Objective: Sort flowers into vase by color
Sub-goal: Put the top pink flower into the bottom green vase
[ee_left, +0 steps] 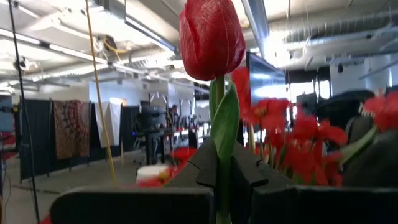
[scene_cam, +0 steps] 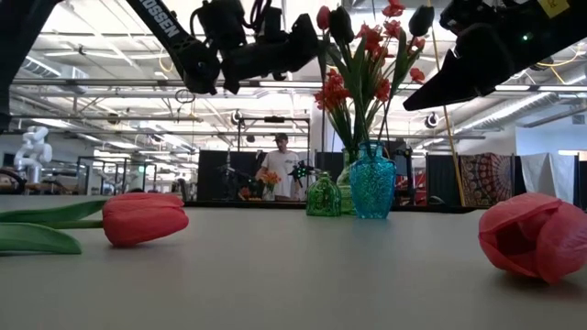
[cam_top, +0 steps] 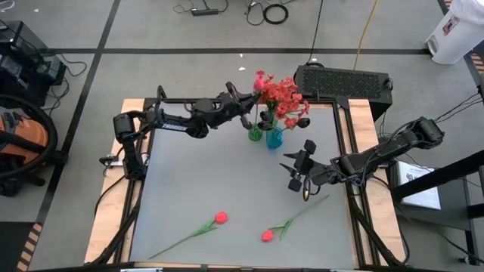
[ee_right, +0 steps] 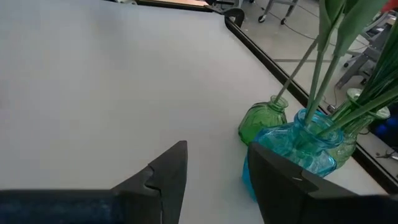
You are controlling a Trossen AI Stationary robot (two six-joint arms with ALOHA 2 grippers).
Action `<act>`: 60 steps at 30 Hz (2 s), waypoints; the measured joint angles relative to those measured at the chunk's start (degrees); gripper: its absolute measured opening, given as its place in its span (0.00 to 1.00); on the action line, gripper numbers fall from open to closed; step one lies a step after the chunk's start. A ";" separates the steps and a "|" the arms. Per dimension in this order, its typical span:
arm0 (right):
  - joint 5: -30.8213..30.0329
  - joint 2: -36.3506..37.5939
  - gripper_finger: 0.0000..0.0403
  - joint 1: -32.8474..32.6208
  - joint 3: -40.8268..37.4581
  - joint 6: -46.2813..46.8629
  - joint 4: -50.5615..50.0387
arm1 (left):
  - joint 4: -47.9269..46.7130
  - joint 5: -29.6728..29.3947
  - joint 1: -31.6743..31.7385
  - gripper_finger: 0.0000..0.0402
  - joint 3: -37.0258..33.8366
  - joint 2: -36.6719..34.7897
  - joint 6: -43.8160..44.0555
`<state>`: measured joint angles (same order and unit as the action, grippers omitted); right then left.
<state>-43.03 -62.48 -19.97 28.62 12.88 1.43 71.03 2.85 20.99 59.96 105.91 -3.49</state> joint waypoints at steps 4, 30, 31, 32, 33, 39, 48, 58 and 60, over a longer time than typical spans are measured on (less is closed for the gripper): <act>0.02 0.00 0.40 -0.01 0.00 -0.02 0.00 | -0.95 0.02 -0.02 0.04 0.00 0.00 -0.06; 1.00 0.00 0.40 0.00 0.00 -0.04 0.05 | -8.97 0.04 0.10 0.44 -0.02 -0.11 -1.85; 1.67 0.00 0.40 0.00 0.00 -0.04 0.07 | -10.11 0.04 0.13 0.46 -0.02 -0.11 -1.87; 2.45 0.00 0.40 0.00 0.00 -0.05 0.04 | -11.14 0.04 0.13 0.47 -0.02 -0.11 -2.00; 3.09 0.00 0.40 -0.02 0.00 -0.04 0.10 | -12.24 0.04 0.13 0.48 -0.02 -0.11 -2.51; 4.39 0.00 0.40 -0.02 0.00 0.17 0.13 | -18.07 0.02 -0.02 0.48 -0.02 -0.11 -6.26; 4.39 0.00 0.40 -0.02 0.00 1.42 0.09 | -26.48 -0.02 -0.09 0.49 -0.07 -3.13 -7.48; 4.39 0.00 0.40 -0.02 0.00 1.42 0.49 | -46.14 -0.11 -0.13 0.49 -0.04 -11.33 -9.41; 4.39 0.00 0.40 -0.02 0.00 1.47 0.53 | -50.66 -0.12 -0.13 0.49 -0.03 -12.51 -9.97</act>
<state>-38.63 -62.48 -19.99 28.62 14.35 1.96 20.37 2.73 20.86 59.93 93.40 -13.46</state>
